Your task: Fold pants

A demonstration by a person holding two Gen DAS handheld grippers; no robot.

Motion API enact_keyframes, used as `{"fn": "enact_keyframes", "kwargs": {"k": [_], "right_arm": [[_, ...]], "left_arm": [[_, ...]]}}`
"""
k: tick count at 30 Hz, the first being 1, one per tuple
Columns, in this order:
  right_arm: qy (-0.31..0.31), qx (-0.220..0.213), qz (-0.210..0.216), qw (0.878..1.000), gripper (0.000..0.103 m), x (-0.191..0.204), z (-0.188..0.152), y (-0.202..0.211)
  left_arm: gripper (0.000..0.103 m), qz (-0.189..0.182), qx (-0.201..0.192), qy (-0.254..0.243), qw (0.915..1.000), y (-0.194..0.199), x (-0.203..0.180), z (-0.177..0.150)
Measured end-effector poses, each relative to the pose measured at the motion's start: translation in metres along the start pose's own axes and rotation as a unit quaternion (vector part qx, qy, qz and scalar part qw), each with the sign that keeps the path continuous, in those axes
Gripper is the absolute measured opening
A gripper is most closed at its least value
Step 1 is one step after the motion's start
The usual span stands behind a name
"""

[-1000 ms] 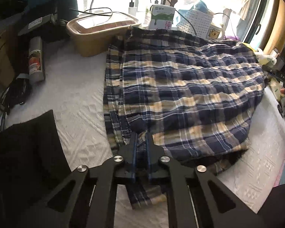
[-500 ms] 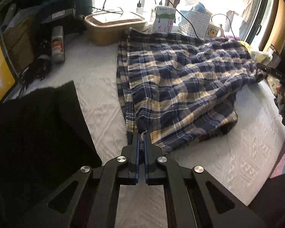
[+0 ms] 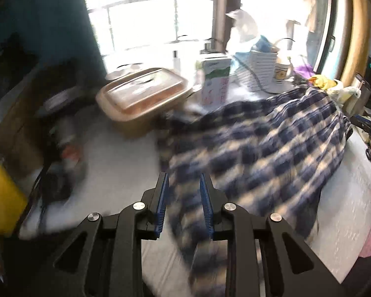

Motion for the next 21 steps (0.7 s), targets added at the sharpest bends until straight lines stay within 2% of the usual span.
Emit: {"fn": "enact_keyframes", "kwargs": {"k": [2,6,8,10,13,17,21], "right_arm": [[0.01,-0.005,0.014,1.0,0.082,0.005,0.004,0.002],[0.064,-0.004,0.034,0.997,0.048,0.032,0.013,-0.005],[0.083,-0.001,0.051,0.995,0.039,0.045,0.018,-0.011],[0.103,0.005,0.067,0.992,0.039,0.059,0.022,-0.02],[0.13,0.019,0.075,0.988,0.039,0.075,0.028,-0.039],[0.154,0.055,0.045,0.986,0.039,0.081,0.03,-0.076],[0.133,0.088,0.017,0.987,0.039,0.067,0.03,-0.109]], "left_arm": [[0.026,-0.02,0.009,-0.018,0.9996,-0.024,-0.012,0.021],[0.026,-0.047,0.029,-0.035,0.9979,-0.063,-0.03,0.045],[0.026,-0.061,0.045,-0.038,0.9964,-0.086,-0.039,0.056],[0.026,-0.068,0.06,-0.044,0.995,-0.1,-0.046,0.059],[0.026,-0.058,0.078,-0.038,0.9945,-0.122,-0.046,0.062],[0.026,-0.025,0.065,-0.024,0.9973,-0.129,-0.034,0.066],[0.026,0.018,0.052,-0.008,0.9984,-0.13,-0.017,0.064]]}}
Point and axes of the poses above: each gripper's, at about its wrist camera, not at the fingertips, and y roughly against the way its jaws point, x to its left, z to its top, the point moved 2 cm from there along -y, roughly the way its jaws point, and after that the axes turned 4 degrees about x, right-handed, at the moved point
